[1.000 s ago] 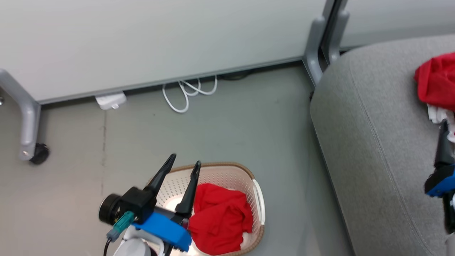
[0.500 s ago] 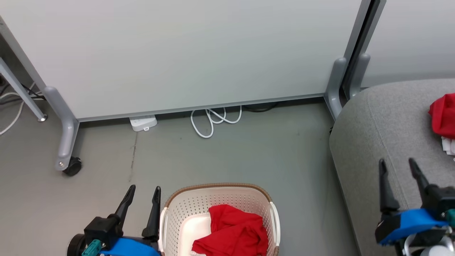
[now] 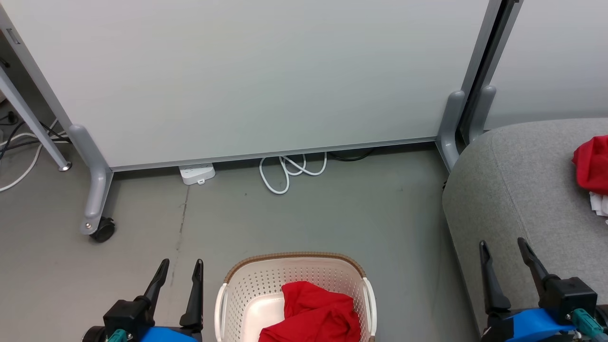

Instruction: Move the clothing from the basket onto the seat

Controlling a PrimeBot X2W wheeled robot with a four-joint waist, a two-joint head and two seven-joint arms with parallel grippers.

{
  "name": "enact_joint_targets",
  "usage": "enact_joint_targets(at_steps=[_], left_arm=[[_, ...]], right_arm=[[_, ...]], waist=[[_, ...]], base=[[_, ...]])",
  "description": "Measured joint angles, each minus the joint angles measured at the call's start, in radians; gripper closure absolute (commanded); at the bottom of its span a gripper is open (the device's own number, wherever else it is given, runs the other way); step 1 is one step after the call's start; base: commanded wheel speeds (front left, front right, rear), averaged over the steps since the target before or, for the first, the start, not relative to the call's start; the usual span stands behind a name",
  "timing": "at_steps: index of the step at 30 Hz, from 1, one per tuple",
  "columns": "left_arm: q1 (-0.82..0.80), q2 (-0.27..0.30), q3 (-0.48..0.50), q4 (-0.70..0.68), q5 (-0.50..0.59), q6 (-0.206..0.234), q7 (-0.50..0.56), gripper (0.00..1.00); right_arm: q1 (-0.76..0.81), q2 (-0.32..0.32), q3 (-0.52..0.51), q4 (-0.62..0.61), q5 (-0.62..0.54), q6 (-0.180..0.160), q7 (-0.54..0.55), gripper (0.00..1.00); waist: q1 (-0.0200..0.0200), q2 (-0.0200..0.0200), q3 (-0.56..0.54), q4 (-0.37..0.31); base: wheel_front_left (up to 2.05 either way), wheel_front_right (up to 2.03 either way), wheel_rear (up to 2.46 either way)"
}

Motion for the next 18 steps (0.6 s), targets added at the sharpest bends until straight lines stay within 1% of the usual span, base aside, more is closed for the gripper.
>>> enact_joint_targets(at_steps=[18], left_arm=[[0.0,-0.005,0.008,0.01,0.008,-0.009,0.0,0.0]], right_arm=[[0.005,0.001,0.018,0.003,0.02,0.0,0.006,0.0]], waist=[[0.0,0.0,0.017,0.007]], base=[[0.0,0.0,0.0]])
